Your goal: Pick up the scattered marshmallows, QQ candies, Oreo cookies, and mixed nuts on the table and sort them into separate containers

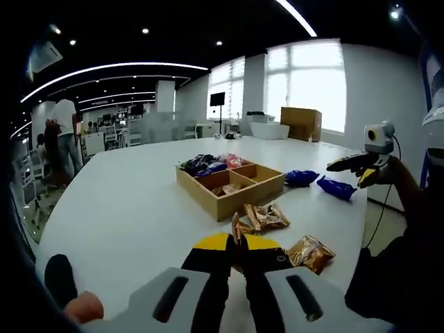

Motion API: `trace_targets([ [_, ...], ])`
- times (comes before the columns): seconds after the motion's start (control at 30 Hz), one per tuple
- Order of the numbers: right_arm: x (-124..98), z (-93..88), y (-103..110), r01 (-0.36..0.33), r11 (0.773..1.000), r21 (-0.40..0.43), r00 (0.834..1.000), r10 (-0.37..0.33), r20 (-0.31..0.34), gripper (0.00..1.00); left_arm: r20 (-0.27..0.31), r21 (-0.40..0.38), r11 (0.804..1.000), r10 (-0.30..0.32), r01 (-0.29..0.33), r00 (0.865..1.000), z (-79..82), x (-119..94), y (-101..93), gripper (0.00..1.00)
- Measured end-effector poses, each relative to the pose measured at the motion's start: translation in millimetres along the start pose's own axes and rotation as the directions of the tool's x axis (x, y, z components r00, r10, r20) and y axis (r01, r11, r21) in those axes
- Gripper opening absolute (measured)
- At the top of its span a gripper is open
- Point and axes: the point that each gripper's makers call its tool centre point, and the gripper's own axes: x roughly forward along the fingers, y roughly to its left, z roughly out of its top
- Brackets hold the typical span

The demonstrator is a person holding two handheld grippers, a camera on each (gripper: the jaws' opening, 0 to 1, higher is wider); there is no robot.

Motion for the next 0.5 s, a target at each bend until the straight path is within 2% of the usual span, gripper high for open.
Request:
trace_targets([
  [0.5, -2.3, -2.5, 1.3, -0.003, 1.0, 0.004, 1.0, 0.003, 0.0, 0.7, 0.02, -0.017, 1.0, -0.02, 0.02, 1.0, 7.0, -4.1, -7.8, 0.1],
])
